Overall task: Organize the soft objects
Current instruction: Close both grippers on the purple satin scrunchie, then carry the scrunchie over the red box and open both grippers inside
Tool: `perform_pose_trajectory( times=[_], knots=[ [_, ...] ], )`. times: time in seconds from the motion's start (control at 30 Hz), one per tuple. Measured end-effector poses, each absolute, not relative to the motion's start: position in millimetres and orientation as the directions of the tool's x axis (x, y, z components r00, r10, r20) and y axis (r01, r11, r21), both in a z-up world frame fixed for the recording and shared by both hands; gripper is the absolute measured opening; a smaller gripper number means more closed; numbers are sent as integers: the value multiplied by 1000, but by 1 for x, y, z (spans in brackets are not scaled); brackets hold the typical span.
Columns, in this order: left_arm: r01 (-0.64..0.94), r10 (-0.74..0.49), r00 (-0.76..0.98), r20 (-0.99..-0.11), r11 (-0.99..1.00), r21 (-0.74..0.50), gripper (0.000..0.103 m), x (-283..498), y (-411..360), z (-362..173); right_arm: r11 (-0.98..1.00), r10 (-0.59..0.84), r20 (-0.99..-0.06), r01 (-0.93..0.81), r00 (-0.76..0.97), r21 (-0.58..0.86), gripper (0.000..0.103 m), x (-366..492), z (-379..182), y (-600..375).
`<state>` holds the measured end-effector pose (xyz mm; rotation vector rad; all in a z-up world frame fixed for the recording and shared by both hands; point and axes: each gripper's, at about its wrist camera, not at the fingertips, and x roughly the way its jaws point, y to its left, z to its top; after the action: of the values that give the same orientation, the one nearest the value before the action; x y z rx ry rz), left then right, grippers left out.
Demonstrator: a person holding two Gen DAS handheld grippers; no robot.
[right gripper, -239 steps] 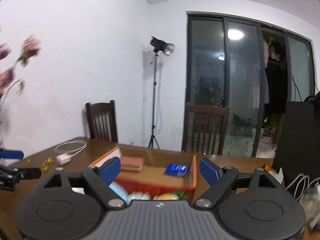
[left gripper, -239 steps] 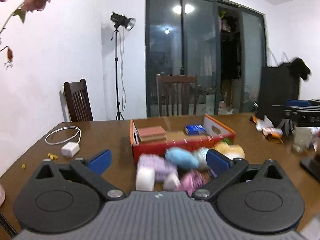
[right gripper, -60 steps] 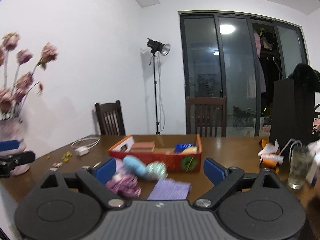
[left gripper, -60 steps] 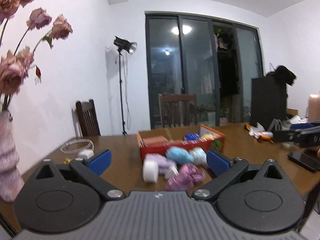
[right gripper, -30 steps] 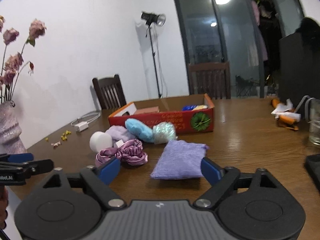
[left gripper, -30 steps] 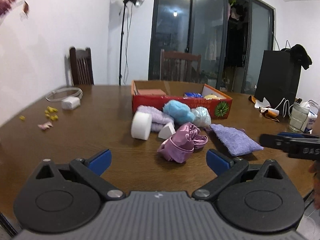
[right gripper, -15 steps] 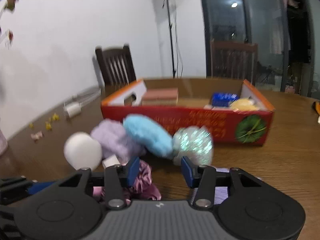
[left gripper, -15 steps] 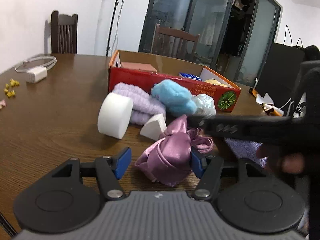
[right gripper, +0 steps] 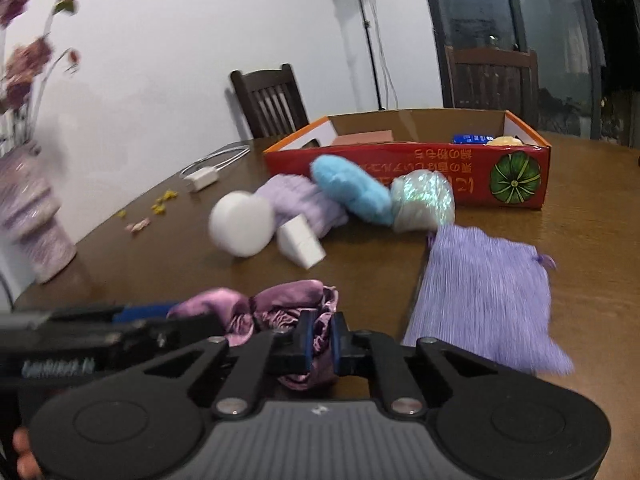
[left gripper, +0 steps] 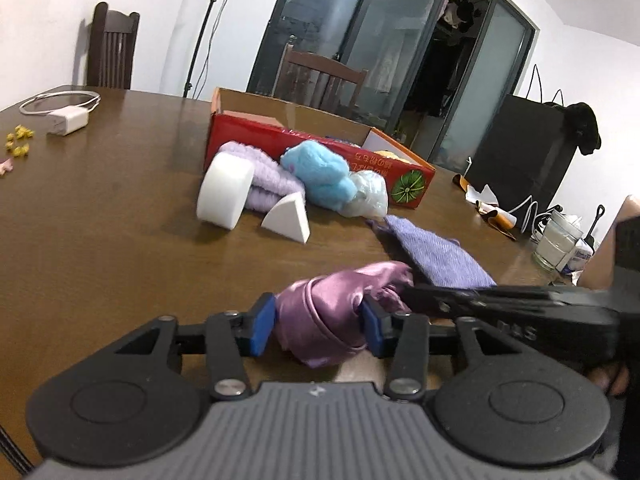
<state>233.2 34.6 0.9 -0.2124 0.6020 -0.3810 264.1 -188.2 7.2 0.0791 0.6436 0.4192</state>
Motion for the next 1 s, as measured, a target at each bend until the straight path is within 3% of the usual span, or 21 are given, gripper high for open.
perform_pose_trajectory(
  times=[0.1, 0.17, 0.2, 0.3, 0.4, 0.5, 0.57, 0.63, 0.7, 0.77, 0.83, 0.87, 0.97, 1.0],
  knots=[
    [266, -401, 753, -522, 911, -316, 48, 230, 38, -3, 906, 418, -572, -368, 706, 209, 9, 244, 8, -189],
    [274, -407, 756, -512, 908, -317, 43, 230, 38, -4, 906, 418, -573, -372, 705, 203, 9, 237, 9, -188],
    [286, -416, 755, -507, 904, -317, 35, 231, 38, -5, 908, 413, -574, -368, 707, 201, 13, 237, 9, -189],
    [300, -421, 755, -503, 903, -307, 30, 233, 35, -6, 918, 393, -555, -345, 733, 195, 16, 236, 13, -193],
    [301, -423, 751, -507, 903, -307, 29, 236, 34, -7, 918, 395, -516, -344, 760, 196, 43, 239, 18, -197],
    [297, -422, 752, -507, 903, -311, 29, 238, 34, -7, 916, 400, -512, -330, 760, 226, 45, 254, 14, -198],
    [286, -410, 763, -501, 907, -308, 35, 236, 35, -5, 915, 404, -532, -336, 744, 225, 41, 261, 7, -193],
    [282, -404, 774, -488, 910, -306, 62, 235, 37, -1, 913, 406, -536, -355, 740, 202, 34, 260, 2, -188],
    [267, -385, 786, -485, 917, -295, 68, 237, 37, 2, 905, 423, -545, -372, 724, 208, 33, 260, -1, -186],
    [274, -383, 779, -496, 920, -278, 63, 244, 33, 0, 902, 428, -551, -375, 716, 214, 33, 260, -4, -186],
    [299, -414, 758, -504, 907, -297, 44, 249, 30, -5, 899, 436, -550, -371, 713, 232, 33, 261, -6, -187],
    [305, -426, 752, -503, 901, -308, 42, 249, 29, -6, 899, 437, -550, -368, 711, 238, 33, 261, -7, -188],
    [306, -422, 753, -505, 904, -298, 32, 248, 28, -7, 894, 447, -541, -375, 712, 246, 26, 259, -9, -188],
    [305, -424, 749, -509, 903, -303, 28, 248, 28, -7, 890, 456, -538, -377, 709, 258, 20, 259, -9, -189]
  ],
)
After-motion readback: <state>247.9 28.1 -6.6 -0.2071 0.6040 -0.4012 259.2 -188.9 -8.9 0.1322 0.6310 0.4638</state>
